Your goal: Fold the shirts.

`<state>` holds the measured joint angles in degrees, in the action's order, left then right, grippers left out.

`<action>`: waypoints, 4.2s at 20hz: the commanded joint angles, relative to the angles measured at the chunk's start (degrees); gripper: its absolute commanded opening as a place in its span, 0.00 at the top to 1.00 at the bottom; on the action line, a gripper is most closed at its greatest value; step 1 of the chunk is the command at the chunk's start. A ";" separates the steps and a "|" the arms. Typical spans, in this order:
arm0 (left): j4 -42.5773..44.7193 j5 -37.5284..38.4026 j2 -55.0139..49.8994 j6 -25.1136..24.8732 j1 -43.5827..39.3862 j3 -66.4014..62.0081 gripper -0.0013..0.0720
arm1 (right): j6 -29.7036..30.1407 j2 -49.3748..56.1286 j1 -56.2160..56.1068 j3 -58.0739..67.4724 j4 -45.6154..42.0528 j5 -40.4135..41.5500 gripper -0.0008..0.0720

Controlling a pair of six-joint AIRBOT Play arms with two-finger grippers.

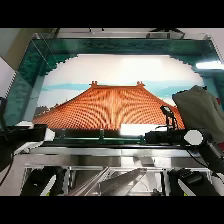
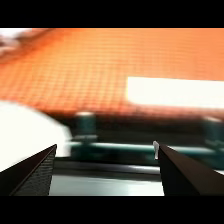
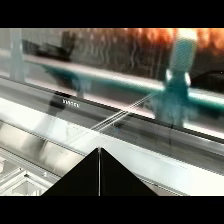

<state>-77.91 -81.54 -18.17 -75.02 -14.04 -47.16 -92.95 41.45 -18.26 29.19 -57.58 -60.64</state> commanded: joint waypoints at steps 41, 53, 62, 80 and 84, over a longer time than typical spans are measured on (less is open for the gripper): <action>-10.88 4.83 -53.94 -24.09 73.72 -17.51 0.07 | -0.02 0.07 -0.04 -0.02 -0.02 0.74 0.96; -31.08 3.08 -63.65 -32.02 69.13 -11.17 0.96 | -0.02 0.04 -0.04 -0.02 0.02 2.21 0.96; -62.73 0.11 -44.52 -34.51 33.44 -17.51 0.96 | 1.11 0.07 -0.04 -0.02 -0.04 2.36 0.96; -58.36 16.48 -60.28 -31.15 -9.14 -17.57 0.04 | 1.73 0.00 5.38 1.20 -5.97 0.90 0.86; -58.01 10.88 -56.39 -31.17 0.85 -18.93 0.03 | 1.88 0.28 15.65 6.38 -9.53 0.48 0.40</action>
<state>-136.09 -66.94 -76.01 -106.26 -18.96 -65.49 -91.20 41.54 -8.84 32.67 -64.31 -59.72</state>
